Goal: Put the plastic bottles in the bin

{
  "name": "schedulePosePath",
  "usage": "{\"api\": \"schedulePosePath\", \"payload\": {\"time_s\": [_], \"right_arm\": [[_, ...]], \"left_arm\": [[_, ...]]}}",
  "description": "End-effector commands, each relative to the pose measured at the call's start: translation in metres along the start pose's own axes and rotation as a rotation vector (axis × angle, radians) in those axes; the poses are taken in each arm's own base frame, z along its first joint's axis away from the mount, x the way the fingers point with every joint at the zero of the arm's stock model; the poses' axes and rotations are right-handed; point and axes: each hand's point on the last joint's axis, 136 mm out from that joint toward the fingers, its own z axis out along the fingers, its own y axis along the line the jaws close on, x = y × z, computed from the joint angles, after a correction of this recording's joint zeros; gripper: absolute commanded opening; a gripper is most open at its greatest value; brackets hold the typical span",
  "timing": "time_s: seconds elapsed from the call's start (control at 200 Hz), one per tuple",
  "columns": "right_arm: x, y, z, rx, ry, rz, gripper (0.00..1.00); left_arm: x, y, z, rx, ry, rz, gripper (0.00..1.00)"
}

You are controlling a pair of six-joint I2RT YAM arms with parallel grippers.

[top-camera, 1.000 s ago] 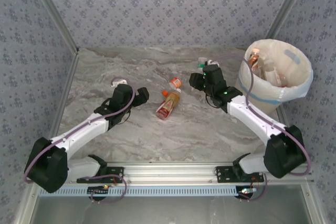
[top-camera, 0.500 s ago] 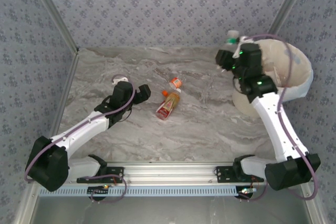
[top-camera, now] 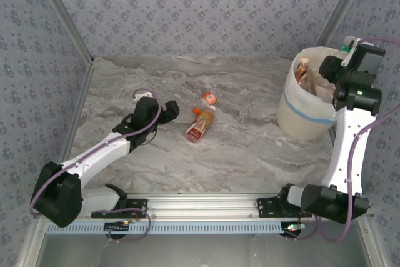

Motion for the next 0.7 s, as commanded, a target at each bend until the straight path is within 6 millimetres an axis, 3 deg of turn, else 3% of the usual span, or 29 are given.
{"api": "schedulePosePath", "payload": {"time_s": [0.0,0.235,0.335,0.475,0.695], "right_arm": [[0.008,-0.022,0.015,0.108,0.059,-0.08,0.56],[0.017,-0.074,0.044,0.414,0.143,-0.211,0.64],[0.019,-0.091,0.046,0.544,0.176,-0.238,0.8],[0.011,-0.084,0.04,0.624,0.163,-0.309,0.92],[0.001,-0.043,0.032,0.544,0.109,-0.345,0.96]], "left_arm": [[-0.011,-0.004,0.001,0.008,-0.023,0.006,0.99],[-0.016,-0.009,0.0,0.016,-0.018,0.003,0.99],[-0.016,-0.012,0.0,0.024,-0.008,-0.001,0.99],[-0.017,-0.013,0.0,0.027,-0.009,-0.016,1.0],[-0.015,-0.019,0.003,0.04,0.021,-0.003,0.99]]}}
